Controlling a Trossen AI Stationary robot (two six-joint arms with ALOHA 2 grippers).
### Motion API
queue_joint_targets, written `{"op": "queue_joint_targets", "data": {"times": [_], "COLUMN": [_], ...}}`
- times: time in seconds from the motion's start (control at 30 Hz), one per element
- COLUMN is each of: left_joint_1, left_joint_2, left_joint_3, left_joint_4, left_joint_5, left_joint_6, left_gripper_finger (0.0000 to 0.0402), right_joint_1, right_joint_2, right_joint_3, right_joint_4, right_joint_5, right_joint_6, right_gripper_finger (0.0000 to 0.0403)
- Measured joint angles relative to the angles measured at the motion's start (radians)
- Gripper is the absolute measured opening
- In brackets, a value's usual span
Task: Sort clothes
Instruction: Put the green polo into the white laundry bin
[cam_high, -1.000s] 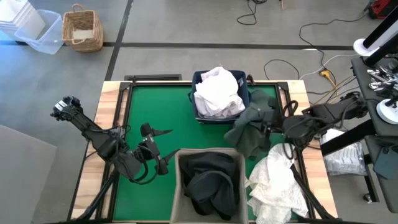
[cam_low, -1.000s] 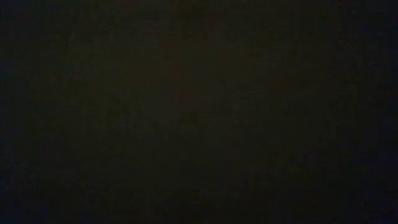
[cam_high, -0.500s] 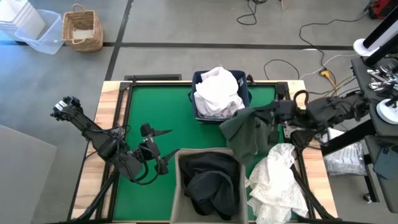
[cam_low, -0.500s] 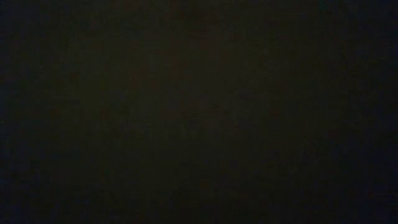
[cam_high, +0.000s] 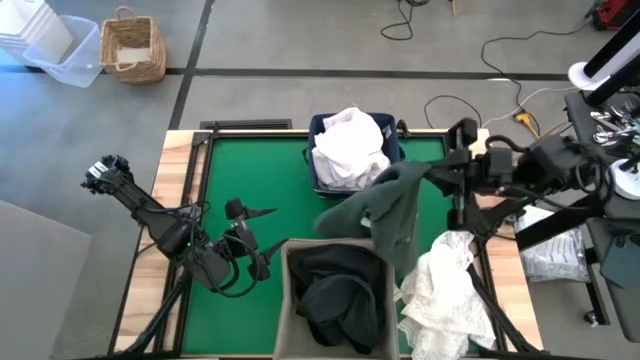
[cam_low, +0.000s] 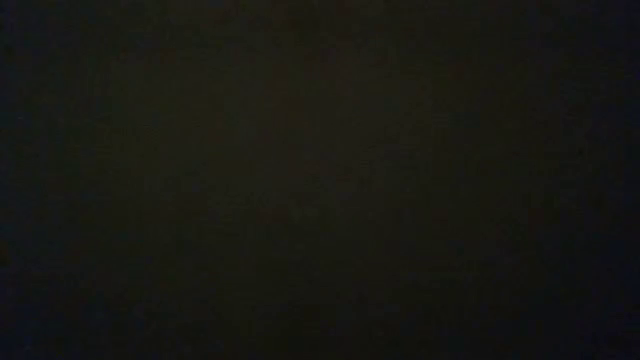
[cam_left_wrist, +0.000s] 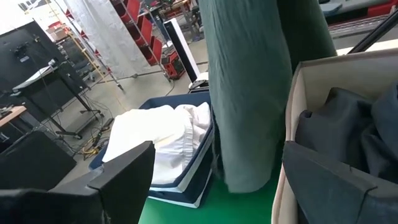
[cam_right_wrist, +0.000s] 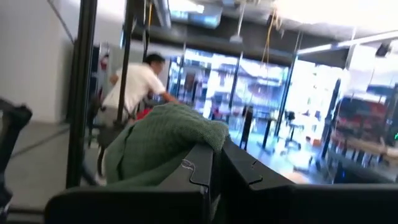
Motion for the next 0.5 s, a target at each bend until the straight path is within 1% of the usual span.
{"op": "queue_joint_targets", "data": {"times": [0.17, 0.3, 0.5], "left_joint_1": [0.0, 0.0, 0.0], "left_joint_2": [0.0, 0.0, 0.0], "left_joint_3": [0.0, 0.0, 0.0], "left_joint_4": [-0.006, -0.006, -0.007], "left_joint_5": [0.0, 0.0, 0.0], "left_joint_6": [0.0, 0.0, 0.0], "left_gripper_finger": [0.0327, 0.0327, 0.0327], "right_joint_1": [0.0, 0.0, -0.001], "right_joint_2": [0.0, 0.004, 0.034], "right_joint_3": [0.007, 0.027, 0.081], "right_joint_4": [0.099, 0.135, 0.181], "right_joint_5": [-0.06, -0.102, -0.132], "right_joint_6": [-0.021, -0.009, -0.009], "right_gripper_finger": [0.0009, 0.0009, 0.0009]}}
